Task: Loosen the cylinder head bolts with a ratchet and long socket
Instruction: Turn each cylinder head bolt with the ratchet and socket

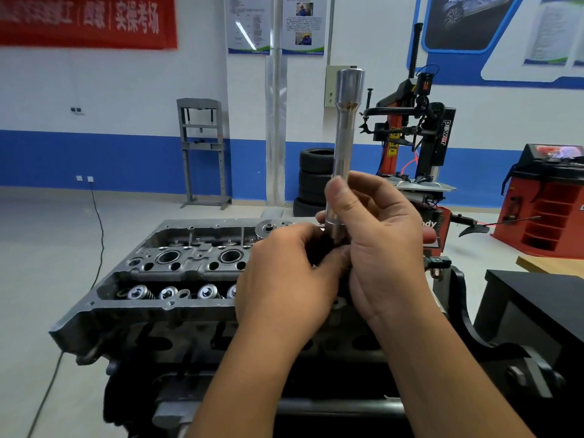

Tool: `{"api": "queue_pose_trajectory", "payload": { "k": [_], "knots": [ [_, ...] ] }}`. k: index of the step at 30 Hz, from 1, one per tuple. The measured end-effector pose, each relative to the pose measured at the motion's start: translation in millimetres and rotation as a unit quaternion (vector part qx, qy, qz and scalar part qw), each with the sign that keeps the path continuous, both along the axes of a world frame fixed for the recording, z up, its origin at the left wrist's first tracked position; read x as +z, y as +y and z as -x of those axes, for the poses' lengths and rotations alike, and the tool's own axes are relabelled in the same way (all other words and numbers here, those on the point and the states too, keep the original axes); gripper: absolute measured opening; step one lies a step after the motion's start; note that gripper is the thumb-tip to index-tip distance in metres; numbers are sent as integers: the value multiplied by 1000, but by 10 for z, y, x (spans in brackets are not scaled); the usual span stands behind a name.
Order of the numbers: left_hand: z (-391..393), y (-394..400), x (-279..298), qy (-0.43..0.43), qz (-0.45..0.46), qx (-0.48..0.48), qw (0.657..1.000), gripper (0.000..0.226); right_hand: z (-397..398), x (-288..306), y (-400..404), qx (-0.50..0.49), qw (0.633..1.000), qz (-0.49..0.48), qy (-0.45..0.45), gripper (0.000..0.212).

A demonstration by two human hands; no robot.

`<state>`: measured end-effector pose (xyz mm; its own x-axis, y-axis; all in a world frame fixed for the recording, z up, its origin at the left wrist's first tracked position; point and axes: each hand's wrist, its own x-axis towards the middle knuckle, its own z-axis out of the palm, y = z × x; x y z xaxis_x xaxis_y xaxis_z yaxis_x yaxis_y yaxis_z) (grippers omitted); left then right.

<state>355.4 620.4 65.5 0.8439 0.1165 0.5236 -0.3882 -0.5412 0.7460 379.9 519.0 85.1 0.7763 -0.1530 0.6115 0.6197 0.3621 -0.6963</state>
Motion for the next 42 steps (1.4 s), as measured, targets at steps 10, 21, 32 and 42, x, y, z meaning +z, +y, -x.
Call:
{"api": "queue_pose_trajectory", "payload": {
  "k": [10,21,32,42],
  "knots": [
    [-7,20,20,6,7,-34,999,33,1,-8,10,31,1000,-5,-4,10],
    [-32,11,9,-11,34,-37,999,26,-1,-11,-5,19,1000,-7,-5,3],
    [-13,36,27,2,18,-79,997,32,17,-4,13,-21,999,24,-44,9],
    [-30,20,-45,-20,24,19,999,18,40,17,7,-20,1000,8,-22,12]
  ]
}}
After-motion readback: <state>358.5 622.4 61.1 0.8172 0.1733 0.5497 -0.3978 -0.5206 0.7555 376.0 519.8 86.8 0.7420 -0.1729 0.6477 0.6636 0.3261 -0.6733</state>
